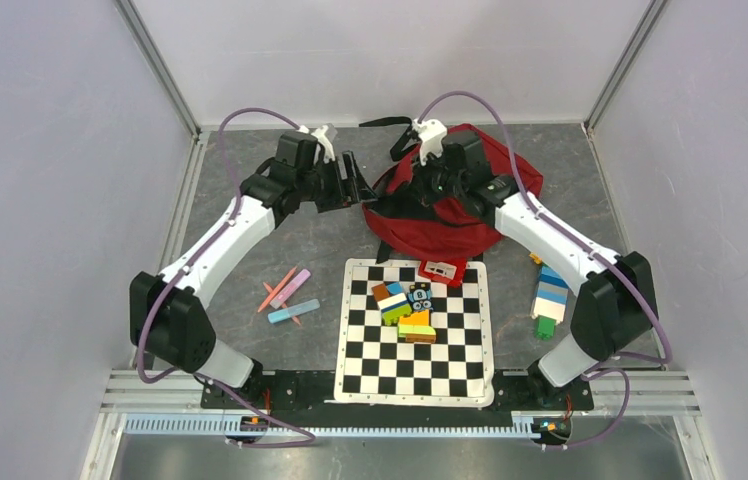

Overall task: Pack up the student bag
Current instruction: Adjust the student bag at the center of the board, then zip the student bag at the center of the board.

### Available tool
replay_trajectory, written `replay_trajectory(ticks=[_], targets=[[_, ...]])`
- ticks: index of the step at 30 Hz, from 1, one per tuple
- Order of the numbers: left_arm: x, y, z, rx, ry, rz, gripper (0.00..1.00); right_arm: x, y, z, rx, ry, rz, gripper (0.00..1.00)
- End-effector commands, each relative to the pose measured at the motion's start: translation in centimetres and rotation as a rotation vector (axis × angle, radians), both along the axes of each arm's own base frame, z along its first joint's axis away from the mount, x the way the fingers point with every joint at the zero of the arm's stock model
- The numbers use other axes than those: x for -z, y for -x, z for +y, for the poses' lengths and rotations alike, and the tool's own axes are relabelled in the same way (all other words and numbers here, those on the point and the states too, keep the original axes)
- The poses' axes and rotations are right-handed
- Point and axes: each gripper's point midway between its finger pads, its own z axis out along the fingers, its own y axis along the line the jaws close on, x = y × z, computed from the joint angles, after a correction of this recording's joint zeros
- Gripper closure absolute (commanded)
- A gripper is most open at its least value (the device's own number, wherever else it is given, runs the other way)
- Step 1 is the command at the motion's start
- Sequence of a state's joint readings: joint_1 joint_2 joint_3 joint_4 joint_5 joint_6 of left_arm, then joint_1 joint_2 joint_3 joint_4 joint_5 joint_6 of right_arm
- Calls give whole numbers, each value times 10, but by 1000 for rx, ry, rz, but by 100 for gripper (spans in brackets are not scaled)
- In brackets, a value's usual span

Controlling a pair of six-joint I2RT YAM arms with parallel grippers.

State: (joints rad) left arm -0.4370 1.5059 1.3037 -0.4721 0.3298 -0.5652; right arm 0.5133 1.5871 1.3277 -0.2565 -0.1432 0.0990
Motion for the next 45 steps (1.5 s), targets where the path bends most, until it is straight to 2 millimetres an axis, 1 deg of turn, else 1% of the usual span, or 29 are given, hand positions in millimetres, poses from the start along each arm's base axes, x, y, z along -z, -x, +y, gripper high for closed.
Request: replay_trajectory(ticks=[1, 3, 5, 7, 8, 10, 12, 13, 15, 17, 20, 22, 24, 26, 28, 33, 36, 41, 45], targets=[[-52, -21, 17, -132, 94, -97, 21, -2, 31, 19, -169, 17, -8, 85], [-59, -28, 18, -149, 143, -104, 19, -1, 44, 31, -230, 6, 1, 80], [-63, -35, 18, -156, 179, -102, 17, -4, 53, 39, -285, 21, -23, 74], [-66, -42, 16, -156, 190, -103, 17, -14, 56, 41, -289, 4, -40, 63], [-67, -45, 14, -148, 193, -102, 17, -21, 55, 39, -270, -3, -54, 58], [-72, -50, 9, -125, 197, -121, 16, -35, 47, 28, -195, 11, -89, 47], [-74, -52, 5, -91, 183, -149, 14, -47, 37, 10, -90, 24, -111, 36], [-74, -51, 2, -69, 170, -165, 13, -51, 34, 2, -52, 21, -111, 33], [-67, -51, 0, -36, 137, -179, 12, -53, 25, -18, 15, 10, -88, 29], [-53, -51, 3, -43, 98, -142, 11, -46, 15, -45, 95, 1, -39, 27], [-33, -52, 6, -56, 59, -85, 8, -26, 7, -88, 216, -4, 39, 27], [-23, -54, 4, -58, 57, -54, 6, -8, 4, -124, 327, -20, 109, 29], [-12, -55, 1, -48, 46, -33, 5, 9, 6, -149, 413, -31, 171, 33], [-2, -57, -3, -35, 29, -20, 3, 23, 9, -166, 470, -46, 214, 35], [6, -61, -6, -23, 15, -4, 1, 34, 12, -177, 515, -63, 245, 38], [20, -75, -10, -9, -20, 31, 0, 56, 16, -183, 568, -129, 286, 48], [29, -78, -15, 7, -17, 57, 0, 66, 17, -187, 605, -137, 305, 54], [38, -79, -12, -4, -34, 67, 0, 77, 15, -191, 647, -148, 309, 55], [47, -76, -12, 7, -37, 87, 0, 83, 9, -187, 638, -169, 318, 57]])
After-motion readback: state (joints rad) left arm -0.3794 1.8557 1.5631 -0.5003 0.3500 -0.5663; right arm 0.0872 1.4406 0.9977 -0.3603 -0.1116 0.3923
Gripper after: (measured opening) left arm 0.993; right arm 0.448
